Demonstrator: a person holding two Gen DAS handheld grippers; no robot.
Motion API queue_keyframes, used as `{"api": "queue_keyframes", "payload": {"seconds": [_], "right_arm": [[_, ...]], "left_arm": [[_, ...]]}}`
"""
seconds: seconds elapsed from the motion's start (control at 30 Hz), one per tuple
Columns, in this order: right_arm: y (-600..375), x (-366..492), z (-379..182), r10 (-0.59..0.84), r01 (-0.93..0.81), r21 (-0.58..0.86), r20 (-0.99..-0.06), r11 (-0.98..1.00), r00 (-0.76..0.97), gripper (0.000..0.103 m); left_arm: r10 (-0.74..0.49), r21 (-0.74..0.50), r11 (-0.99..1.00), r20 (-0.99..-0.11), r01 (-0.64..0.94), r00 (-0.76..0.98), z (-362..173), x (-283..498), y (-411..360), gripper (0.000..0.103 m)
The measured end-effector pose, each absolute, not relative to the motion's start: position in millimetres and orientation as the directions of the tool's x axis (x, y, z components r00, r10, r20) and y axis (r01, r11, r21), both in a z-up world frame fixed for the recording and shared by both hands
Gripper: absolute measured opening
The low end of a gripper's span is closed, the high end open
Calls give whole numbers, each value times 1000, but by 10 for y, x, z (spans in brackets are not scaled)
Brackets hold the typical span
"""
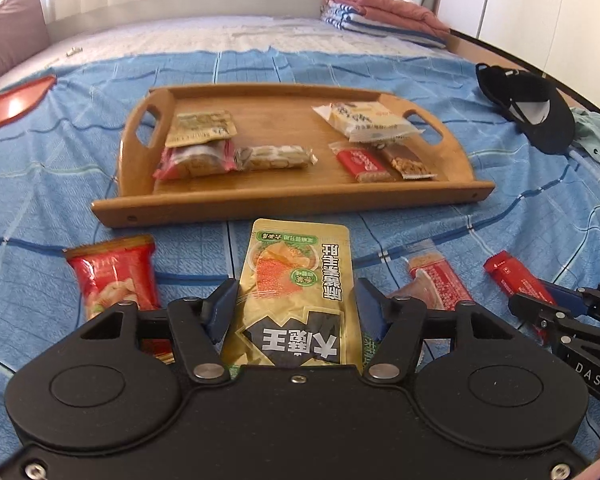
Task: Organize snacks
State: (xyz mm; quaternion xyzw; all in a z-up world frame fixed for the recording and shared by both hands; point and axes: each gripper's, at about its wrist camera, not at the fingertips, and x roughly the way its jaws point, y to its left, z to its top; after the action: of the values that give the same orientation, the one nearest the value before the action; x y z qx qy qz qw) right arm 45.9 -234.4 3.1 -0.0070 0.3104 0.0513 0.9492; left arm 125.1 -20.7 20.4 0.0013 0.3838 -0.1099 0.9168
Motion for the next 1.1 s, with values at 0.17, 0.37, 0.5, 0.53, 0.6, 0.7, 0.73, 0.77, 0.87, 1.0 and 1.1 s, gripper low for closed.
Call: {"api": "queue_keyframes", "payload": {"seconds": [0.17,0.37,0.5,0.53,0.6,0.7,0.73,0.77,0.87,1.0,1.1], "right_arm": [[-2342,496,112,97,-96,32,-580,995,809,30],[-2319,677,286,107,-89,59,-560,994,821,30],[-2310,879,423,121,-88,85,-555,992,823,30],[-2310,924,450,125,-89,92,-553,992,824,30],[-2306,1019,505,129,-88,100,-549,991,826,30],[-2282,1145,573,128,-91,94,-546,991,828,29],[-2274,1183,589,129,-93,92,-546,991,828,29],[-2269,1220,602,130,-95,92,-547,991,827,29],[-2243,1335,632,135,-103,89,-550,991,824,30],[-2248,1551,671,143,-104,102,-560,989,816,30],[-2285,1739,699,145,-92,120,-572,988,808,30]], "left_arm": [[-196,-77,978,-676,196,710,324,1207,-211,60],[-189,-79,980,-650,181,736,518,1278,-184,60],[-161,-64,986,-631,156,759,623,1383,-144,60],[-157,-66,987,-627,149,763,642,1412,-133,60],[-151,-72,988,-624,136,767,674,1478,-114,60],[-141,-67,990,-616,126,775,714,1579,-111,60],[-137,-62,990,-613,125,778,729,1612,-119,60],[-135,-57,990,-610,126,781,743,1643,-129,60],[-140,-56,990,-598,133,789,786,1742,-162,60],[-142,-61,990,-591,131,794,838,1943,-196,60],[-148,-64,988,-587,137,796,876,2125,-207,60]]}}
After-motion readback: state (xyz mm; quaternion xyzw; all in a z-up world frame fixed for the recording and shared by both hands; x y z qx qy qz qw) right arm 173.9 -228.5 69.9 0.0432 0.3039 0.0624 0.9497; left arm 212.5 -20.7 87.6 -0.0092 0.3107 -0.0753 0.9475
